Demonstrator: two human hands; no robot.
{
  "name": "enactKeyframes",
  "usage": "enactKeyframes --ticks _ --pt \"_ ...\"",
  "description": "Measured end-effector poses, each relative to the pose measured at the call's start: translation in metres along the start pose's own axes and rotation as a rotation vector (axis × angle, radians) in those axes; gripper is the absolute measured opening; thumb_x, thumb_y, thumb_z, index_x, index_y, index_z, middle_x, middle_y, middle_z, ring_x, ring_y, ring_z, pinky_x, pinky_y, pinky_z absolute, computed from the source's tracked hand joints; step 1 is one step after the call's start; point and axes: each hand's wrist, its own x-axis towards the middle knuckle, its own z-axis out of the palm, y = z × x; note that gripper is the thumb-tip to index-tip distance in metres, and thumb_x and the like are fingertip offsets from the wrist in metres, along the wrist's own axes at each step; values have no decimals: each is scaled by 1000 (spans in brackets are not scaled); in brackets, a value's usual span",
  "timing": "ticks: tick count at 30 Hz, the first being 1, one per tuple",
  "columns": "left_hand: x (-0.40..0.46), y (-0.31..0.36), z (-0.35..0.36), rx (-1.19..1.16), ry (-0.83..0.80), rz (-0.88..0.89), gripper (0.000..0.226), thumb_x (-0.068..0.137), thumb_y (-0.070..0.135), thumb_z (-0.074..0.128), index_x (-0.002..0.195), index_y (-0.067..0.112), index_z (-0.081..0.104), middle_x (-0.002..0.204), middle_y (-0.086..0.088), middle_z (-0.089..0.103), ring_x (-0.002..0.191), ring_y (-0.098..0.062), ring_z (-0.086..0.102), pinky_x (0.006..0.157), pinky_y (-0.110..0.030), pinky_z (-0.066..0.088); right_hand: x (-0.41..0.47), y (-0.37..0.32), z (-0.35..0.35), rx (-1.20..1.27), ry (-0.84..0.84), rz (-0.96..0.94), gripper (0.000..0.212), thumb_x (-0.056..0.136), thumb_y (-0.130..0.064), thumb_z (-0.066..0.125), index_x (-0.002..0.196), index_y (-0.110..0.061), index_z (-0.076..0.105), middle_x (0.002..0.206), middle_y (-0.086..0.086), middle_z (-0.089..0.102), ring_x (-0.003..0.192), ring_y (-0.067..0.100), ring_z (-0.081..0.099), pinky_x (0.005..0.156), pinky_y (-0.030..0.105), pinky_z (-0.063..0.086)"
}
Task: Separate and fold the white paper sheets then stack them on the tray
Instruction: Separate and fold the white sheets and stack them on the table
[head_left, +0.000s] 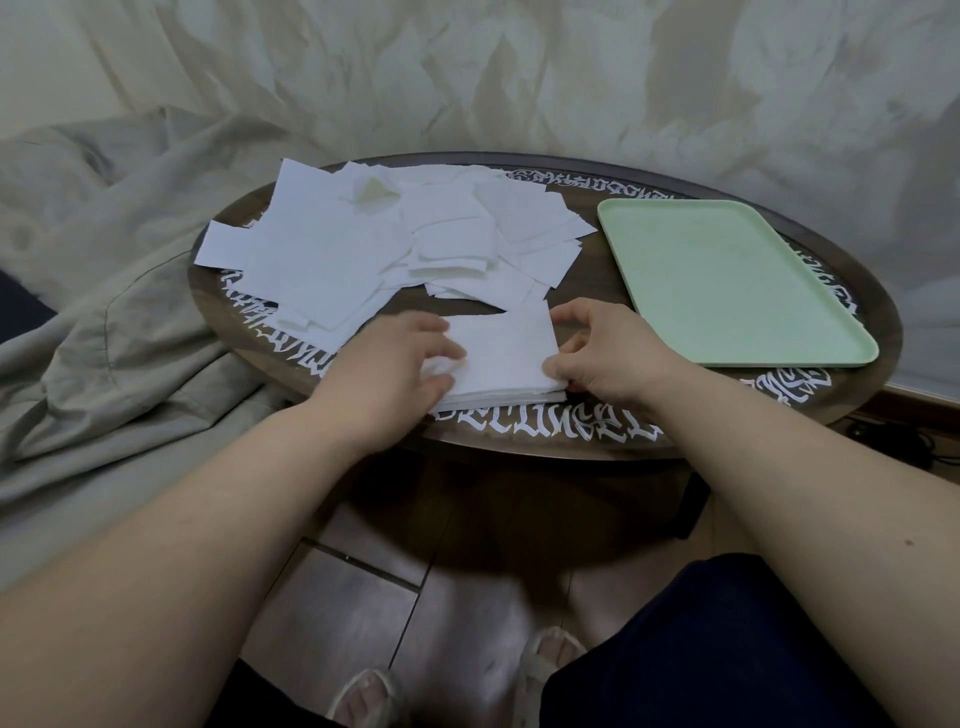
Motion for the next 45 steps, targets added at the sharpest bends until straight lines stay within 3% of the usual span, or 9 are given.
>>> enactKeyframes --ticks 5,8,13,21,25,33,36,41,45 --pt "0 -8 3 -1 -88 -42 29 91 30 65 121 31 68 141 8 54 131 -18 46 102 -30 36 4 -4 -5 -341 257 -218 35 81 -20 69 115 -19 59 100 -3 52 87 12 48 74 22 32" --pt "0 -10 2 0 -101 -36 31 93 29 63 123 31 66 143 10 53 132 -15 45 103 -28 34 2 -11 1 -370 113 -378 16 84 -22 69 100 -18 68 86 -9 49 87 11 48 74 23 32" --pt "-2 -15 -4 -57 -90 -54 30 97 16 54 122 28 68 142 10 53 132 -11 46 102 -21 31 1 -7 3 -492 -98 -302 12 87 -20 64 94 -19 73 81 -12 51 87 9 52 70 21 34" --pt "0 -15 -4 10 -170 -10 36 97 21 57 130 32 61 151 7 43 141 -14 34 111 -23 23 2 -12 12 -556 -3 -438 25 92 -24 55 115 -22 67 124 -1 61 113 23 51 92 32 42" --pt "-2 -18 -5 2 -188 -28 39 95 21 59 132 33 59 153 5 40 142 -15 32 113 -24 21 4 -6 13 -530 -86 -369 25 93 -18 54 115 -20 68 118 1 66 111 21 58 92 31 43" --pt "0 -1 -13 -144 13 -156 37 93 18 61 128 30 61 147 11 46 129 -13 48 107 -24 33 4 -23 2 -327 168 -347 26 93 -21 59 118 -19 64 101 -10 55 97 11 49 80 20 31" --pt "13 -1 -23 -155 56 -153 36 93 17 62 127 28 63 144 10 50 131 -10 46 103 -17 28 17 -40 -2 -284 199 -357 27 92 -22 61 119 -19 63 119 -5 61 103 16 56 90 25 40" --pt "50 -14 -50 -113 125 -184 34 94 21 61 128 27 61 143 9 50 133 -11 44 104 -17 27 65 -62 -6 -332 173 -393 37 90 -25 62 127 -20 56 134 -4 52 121 15 50 98 28 39" --pt "83 -31 -54 -84 135 -195 38 94 24 63 131 26 58 144 8 50 132 -12 45 108 -23 30 107 -66 -2 -487 80 -402 65 85 -36 68 143 -26 39 154 -5 27 137 17 33 103 31 35"
